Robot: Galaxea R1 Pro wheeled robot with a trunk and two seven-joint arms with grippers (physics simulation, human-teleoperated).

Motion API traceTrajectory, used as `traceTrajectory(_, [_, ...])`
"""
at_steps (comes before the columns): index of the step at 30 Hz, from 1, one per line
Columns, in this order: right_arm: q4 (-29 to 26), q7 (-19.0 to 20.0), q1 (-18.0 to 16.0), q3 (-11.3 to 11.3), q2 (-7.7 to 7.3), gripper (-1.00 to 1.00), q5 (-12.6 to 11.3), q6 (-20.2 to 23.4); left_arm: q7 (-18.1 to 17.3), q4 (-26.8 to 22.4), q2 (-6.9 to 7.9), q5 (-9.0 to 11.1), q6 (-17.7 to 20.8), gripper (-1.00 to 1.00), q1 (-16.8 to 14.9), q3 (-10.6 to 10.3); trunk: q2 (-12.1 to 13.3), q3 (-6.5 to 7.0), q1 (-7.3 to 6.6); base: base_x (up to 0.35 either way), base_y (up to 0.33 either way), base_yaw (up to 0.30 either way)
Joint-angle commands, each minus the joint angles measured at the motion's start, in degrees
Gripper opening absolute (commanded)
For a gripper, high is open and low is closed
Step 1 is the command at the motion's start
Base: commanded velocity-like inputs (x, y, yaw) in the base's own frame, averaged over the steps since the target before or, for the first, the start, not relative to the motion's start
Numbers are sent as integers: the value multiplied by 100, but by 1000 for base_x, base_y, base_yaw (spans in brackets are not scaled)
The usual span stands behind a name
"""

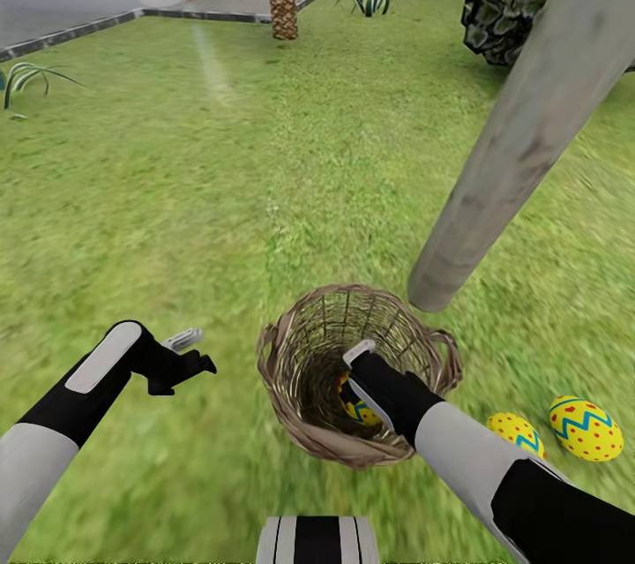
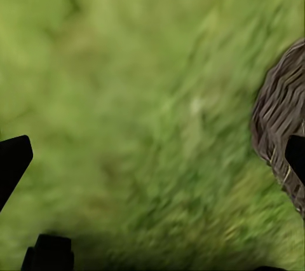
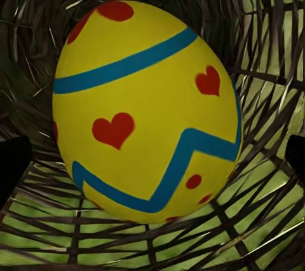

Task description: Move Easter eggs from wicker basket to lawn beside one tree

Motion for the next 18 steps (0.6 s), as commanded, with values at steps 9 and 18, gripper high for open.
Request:
traceTrajectory(9, [-37,-214,-7,69,0,100,-22,-19,59,-1,1,58,-5,100,-5,-26,-10,-138,14,0,0,0])
traceTrajectory(18, [-65,-226,-7,101,-2,100,2,-52,59,-3,1,58,-5,100,-5,-28,-13,-182,19,0,0,0])
